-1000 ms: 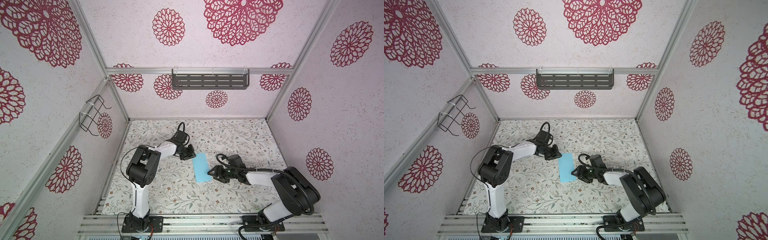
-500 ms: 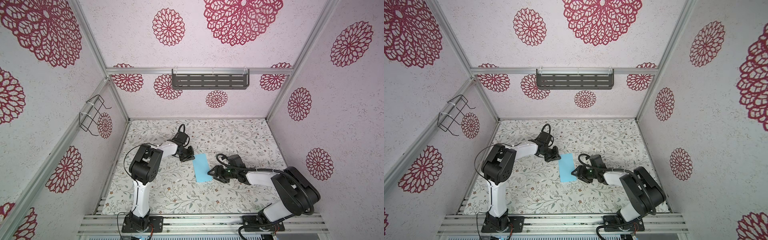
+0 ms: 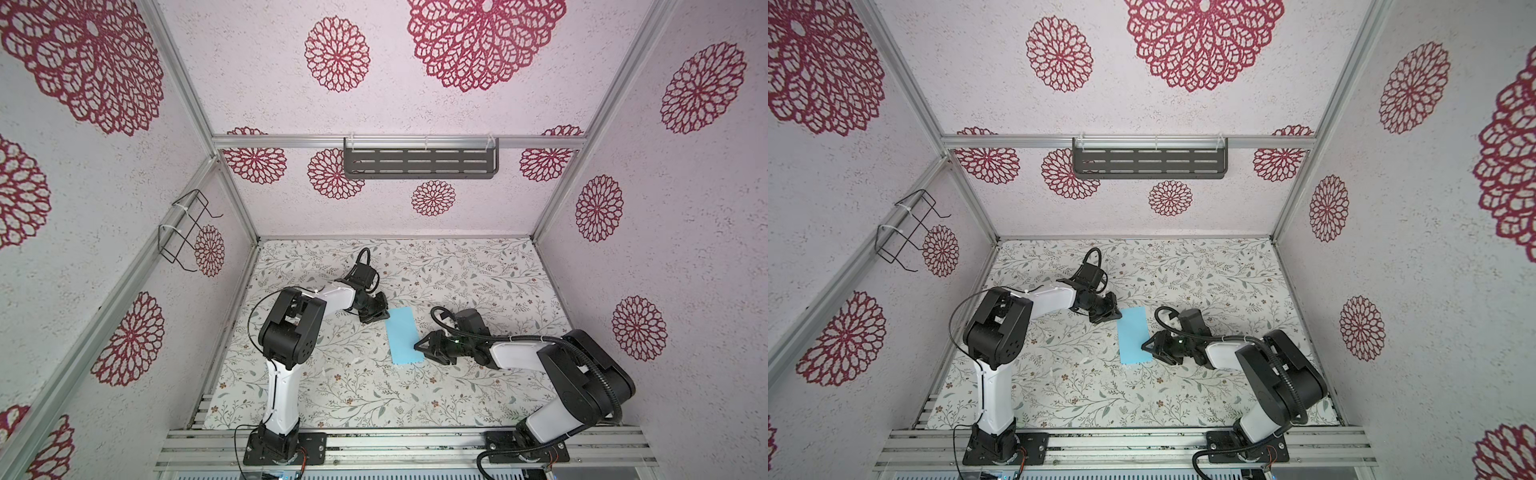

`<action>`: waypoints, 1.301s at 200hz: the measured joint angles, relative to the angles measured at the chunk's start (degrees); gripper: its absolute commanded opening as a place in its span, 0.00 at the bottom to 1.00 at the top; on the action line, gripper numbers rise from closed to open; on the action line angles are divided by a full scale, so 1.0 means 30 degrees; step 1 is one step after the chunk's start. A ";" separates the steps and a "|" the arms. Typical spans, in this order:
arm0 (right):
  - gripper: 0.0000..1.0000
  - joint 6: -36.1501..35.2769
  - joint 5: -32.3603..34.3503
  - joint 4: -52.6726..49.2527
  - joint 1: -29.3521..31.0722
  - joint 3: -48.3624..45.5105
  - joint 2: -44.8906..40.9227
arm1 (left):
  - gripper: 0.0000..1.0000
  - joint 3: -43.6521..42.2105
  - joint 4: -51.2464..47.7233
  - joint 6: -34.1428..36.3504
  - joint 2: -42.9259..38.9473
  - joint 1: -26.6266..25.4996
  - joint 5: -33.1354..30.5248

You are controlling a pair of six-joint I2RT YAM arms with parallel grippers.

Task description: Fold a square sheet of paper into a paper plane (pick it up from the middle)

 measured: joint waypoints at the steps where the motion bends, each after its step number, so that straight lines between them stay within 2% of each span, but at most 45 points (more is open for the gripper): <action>1: 0.49 0.0015 0.0000 0.0022 0.0000 0.0000 0.0007 | 0.07 0.0000 0.0000 0.0000 0.0000 0.0000 0.0000; 27: 0.46 0.0313 -0.0153 0.0393 0.0000 0.0000 0.0255 | 0.07 0.0000 -0.0007 0.0000 0.0000 0.0000 -0.0007; 43: 0.41 0.0444 -0.0182 0.0554 0.0000 0.0000 0.0262 | 0.07 0.0007 -0.0015 0.0000 0.0000 0.0000 -0.0007; 78: 0.18 0.0765 -0.0233 0.0634 0.0000 0.0000 0.0284 | 0.08 0.0015 -0.0022 0.0022 0.0000 0.0000 0.0022; 107: 0.05 0.0605 0.0036 -0.0146 0.0000 0.0182 0.0284 | 0.19 0.0022 0.0138 0.0175 -0.0058 0.0000 0.0423; 129: 0.03 0.0495 0.0277 -0.1100 0.0000 0.0656 0.0284 | 0.26 -0.0182 0.0379 0.0182 -0.0517 -0.0007 0.0845; 151: 0.02 0.0255 0.0663 -0.2142 0.0051 0.1217 0.0313 | 0.26 -0.0641 0.0809 0.0175 -0.1566 -0.0058 0.1180; 178: 0.02 0.0058 0.1107 -0.3228 0.0189 0.1741 0.0415 | 0.21 -0.1188 0.1260 0.0138 -0.2783 -0.0277 0.1508; 213: 0.02 -0.0306 0.1610 -0.4408 0.0321 0.2113 0.0466 | 0.13 -0.1902 0.1290 0.0117 -0.2805 -0.0546 0.1552; 260: 0.01 -0.0503 0.1792 -0.5625 0.0488 0.2834 0.0495 | 0.09 -0.1938 0.0750 0.0226 -0.1362 -0.0750 0.1406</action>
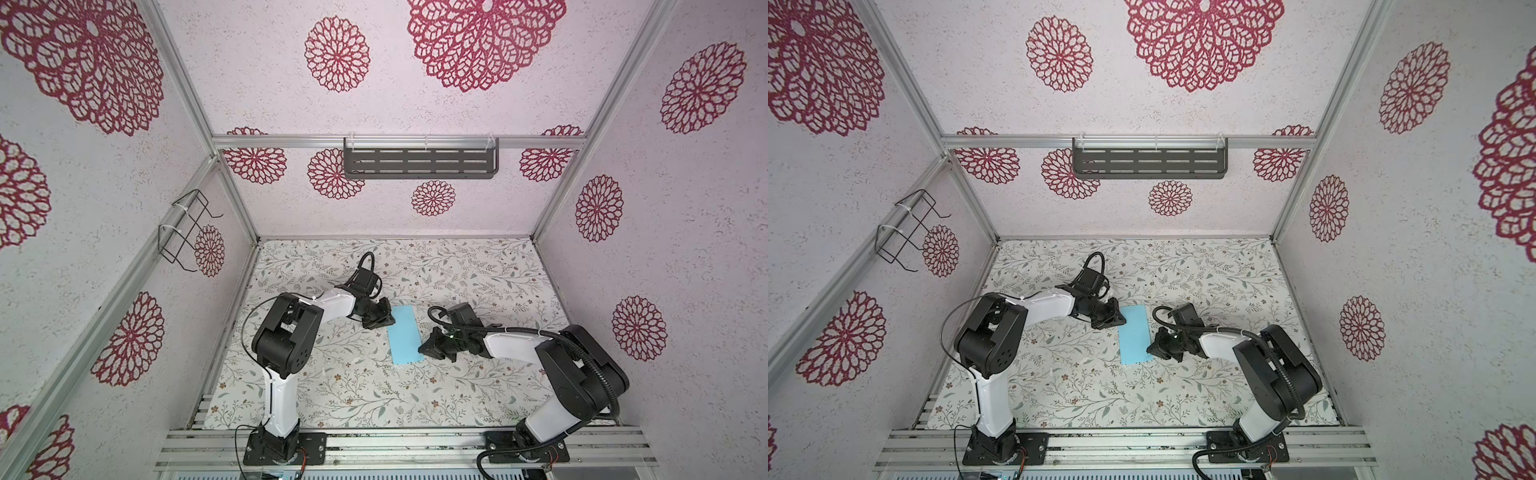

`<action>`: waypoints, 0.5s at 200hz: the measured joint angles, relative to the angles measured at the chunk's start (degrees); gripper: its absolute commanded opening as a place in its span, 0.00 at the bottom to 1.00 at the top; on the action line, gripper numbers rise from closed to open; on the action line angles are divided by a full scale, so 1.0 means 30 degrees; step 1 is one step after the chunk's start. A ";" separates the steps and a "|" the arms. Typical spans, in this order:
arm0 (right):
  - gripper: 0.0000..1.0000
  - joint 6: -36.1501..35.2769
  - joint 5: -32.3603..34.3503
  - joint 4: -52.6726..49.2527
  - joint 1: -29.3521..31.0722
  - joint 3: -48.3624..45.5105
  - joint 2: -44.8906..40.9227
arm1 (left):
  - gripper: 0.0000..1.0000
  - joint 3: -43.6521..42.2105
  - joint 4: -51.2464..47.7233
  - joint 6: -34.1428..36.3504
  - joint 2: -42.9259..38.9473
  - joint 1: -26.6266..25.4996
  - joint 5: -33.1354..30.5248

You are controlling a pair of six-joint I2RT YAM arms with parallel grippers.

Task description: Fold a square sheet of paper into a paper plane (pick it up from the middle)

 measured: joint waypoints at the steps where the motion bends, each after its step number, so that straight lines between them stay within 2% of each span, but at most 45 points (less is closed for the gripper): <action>1: 0.01 0.0000 0.0000 -0.0015 0.0007 0.0015 0.0000 | 0.09 0.0000 -0.0015 0.0000 0.0022 0.0000 -0.0007; 100: 0.01 -0.0313 0.0131 -0.0452 0.0882 0.1902 0.0474 | 0.07 0.0481 -0.1064 0.0583 0.0415 -0.0044 -0.0379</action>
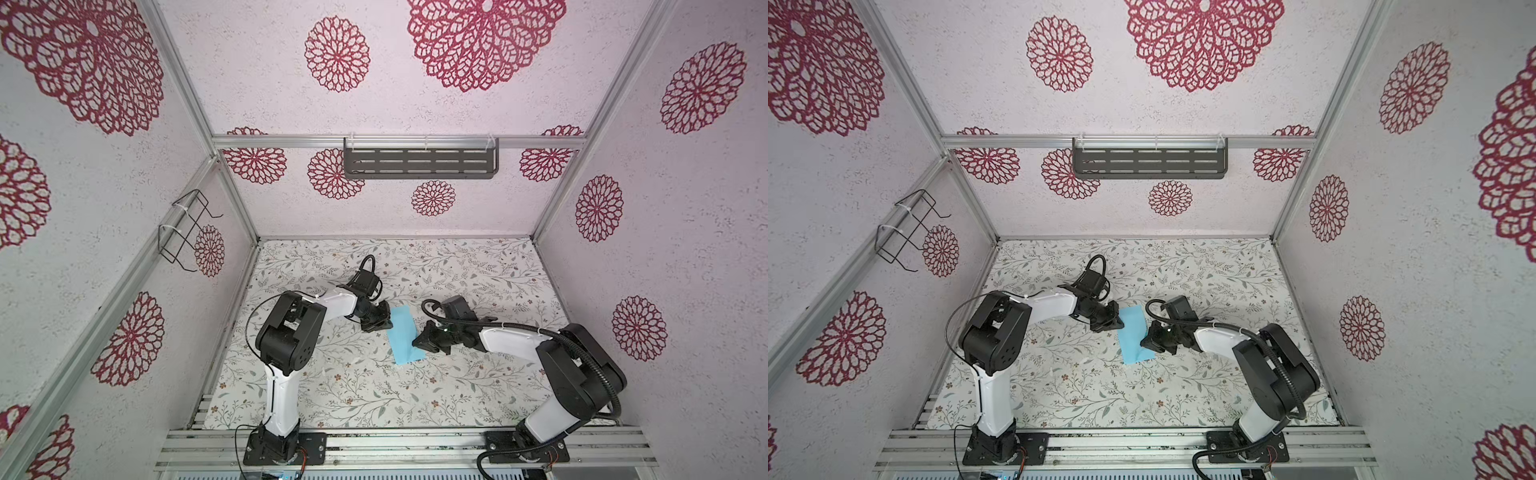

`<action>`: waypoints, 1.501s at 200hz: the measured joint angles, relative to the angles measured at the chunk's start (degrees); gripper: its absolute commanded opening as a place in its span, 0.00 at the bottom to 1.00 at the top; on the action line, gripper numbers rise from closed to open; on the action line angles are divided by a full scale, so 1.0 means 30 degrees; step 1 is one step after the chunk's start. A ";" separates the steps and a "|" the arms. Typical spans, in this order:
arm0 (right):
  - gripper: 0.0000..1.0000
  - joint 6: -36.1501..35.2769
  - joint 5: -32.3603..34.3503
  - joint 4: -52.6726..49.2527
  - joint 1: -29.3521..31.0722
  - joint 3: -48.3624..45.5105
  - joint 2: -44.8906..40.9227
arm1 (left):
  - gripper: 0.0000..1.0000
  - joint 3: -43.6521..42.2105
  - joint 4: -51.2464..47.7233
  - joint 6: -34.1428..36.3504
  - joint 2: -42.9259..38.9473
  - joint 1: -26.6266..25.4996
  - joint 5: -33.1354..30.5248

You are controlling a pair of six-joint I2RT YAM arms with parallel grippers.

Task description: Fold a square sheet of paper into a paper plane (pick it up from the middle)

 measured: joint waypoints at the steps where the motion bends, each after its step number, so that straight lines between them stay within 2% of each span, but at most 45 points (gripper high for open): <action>1: 0.01 0.0007 0.0000 0.0022 0.0007 0.0007 0.0022 | 0.07 0.0007 0.0000 0.0000 0.0007 0.0000 0.0000; 62: 0.00 0.1195 0.0299 0.2375 0.0634 0.0284 0.2062 | 0.07 0.0036 -0.0029 0.0131 0.0036 -0.0015 -0.0087; 127: 0.00 0.2776 0.0707 0.5166 0.0743 0.0284 0.2863 | 0.07 0.0036 -0.0036 0.0182 0.0036 -0.0015 -0.0175; 300: 0.00 0.3140 0.0729 0.6142 0.0867 0.0656 0.4182 | 0.07 0.0036 -0.0036 0.0182 0.0036 -0.0015 -0.0182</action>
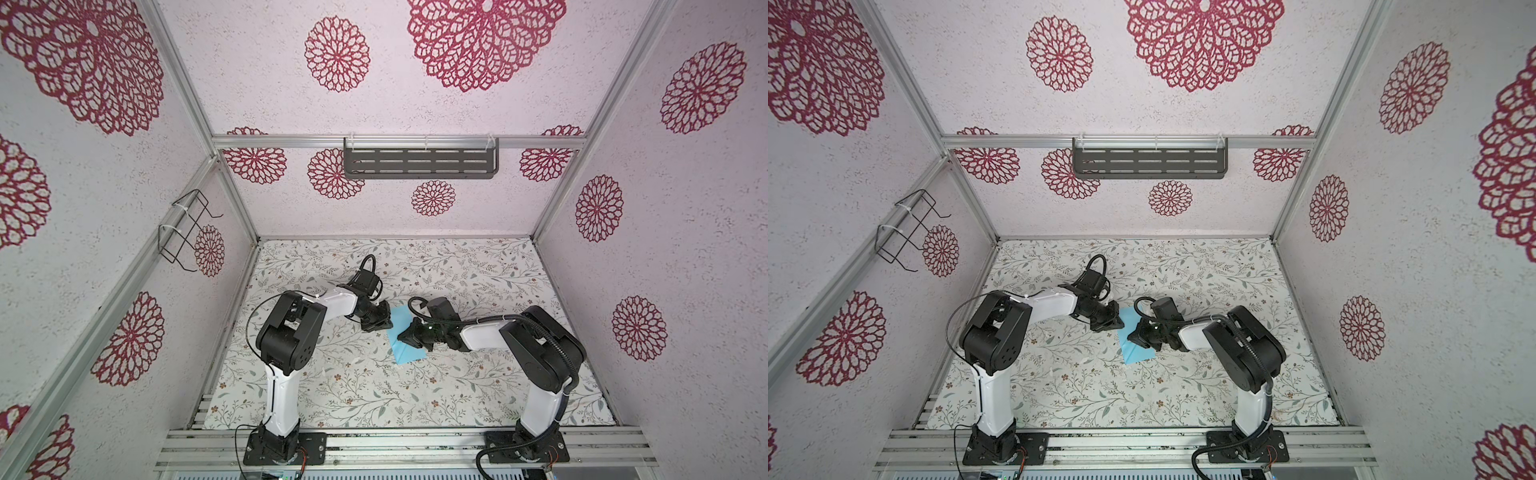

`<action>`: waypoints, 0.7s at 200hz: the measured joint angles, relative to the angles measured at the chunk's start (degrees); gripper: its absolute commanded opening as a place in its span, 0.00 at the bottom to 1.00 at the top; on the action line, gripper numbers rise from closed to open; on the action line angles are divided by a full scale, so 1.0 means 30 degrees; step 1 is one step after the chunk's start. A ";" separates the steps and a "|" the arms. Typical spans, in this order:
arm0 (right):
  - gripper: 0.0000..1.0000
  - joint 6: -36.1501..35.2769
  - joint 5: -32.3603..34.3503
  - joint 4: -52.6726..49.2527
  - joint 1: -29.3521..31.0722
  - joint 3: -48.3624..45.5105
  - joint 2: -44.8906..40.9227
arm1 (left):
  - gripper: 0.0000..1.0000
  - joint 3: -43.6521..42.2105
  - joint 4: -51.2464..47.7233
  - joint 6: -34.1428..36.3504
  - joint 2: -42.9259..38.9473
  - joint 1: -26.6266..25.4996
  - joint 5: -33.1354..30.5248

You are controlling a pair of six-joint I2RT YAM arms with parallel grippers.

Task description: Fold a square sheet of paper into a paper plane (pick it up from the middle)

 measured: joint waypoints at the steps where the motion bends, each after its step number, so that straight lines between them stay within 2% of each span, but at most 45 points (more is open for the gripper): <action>1: 0.00 0.0000 0.0000 -0.0007 0.0000 0.0000 0.0007 | 0.07 0.0000 0.0000 0.0000 0.0000 0.0000 0.0000; 140: 0.00 -0.0022 0.0087 0.0015 -0.0007 0.0248 0.0459 | 0.07 0.0000 0.0007 0.0000 0.0000 0.0000 -0.0007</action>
